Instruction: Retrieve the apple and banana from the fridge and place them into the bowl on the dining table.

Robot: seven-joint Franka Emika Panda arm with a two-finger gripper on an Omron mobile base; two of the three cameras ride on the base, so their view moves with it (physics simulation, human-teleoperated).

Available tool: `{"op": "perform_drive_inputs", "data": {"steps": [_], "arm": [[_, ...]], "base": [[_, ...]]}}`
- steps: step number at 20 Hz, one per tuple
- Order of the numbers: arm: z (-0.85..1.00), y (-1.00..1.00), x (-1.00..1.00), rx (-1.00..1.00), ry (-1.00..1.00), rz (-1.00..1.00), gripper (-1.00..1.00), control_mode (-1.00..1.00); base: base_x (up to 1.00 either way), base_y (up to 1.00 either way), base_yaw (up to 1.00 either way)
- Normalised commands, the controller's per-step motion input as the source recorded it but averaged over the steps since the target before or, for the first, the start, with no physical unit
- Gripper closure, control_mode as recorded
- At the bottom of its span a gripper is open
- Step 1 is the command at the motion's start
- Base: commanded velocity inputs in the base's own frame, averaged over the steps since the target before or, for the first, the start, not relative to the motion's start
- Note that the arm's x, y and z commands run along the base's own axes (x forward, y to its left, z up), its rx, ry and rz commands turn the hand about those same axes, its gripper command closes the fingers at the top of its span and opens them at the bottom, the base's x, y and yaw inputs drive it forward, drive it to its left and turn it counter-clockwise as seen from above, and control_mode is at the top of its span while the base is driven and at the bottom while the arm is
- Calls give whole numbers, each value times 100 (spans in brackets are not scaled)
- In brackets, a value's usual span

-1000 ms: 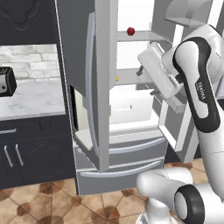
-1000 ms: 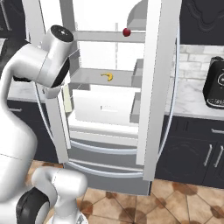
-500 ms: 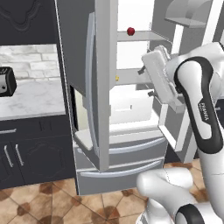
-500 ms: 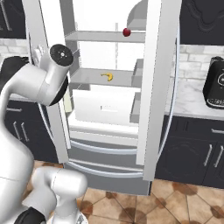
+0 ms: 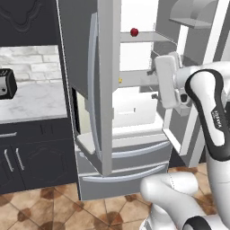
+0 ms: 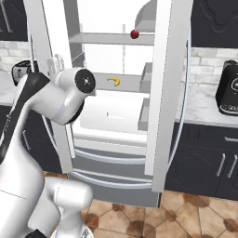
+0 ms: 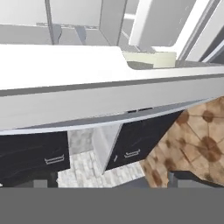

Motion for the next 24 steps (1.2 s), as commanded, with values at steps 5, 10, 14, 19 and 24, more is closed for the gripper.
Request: {"op": "perform_drive_inputs", "data": {"steps": [5,10,14,19,24], "arm": [[0,-23,55,7,0,0,-100,-100],[0,-4,85,3,0,-2,-100,-100],[0,0,83,0,1,-3,-100,-100],[-1,0,91,1,4,-1,-100,-100],[-7,9,91,0,4,0,-100,-100]], "base": [[0,0,0],[0,0,0],[0,0,0],[0,0,0],[0,0,0]]}}
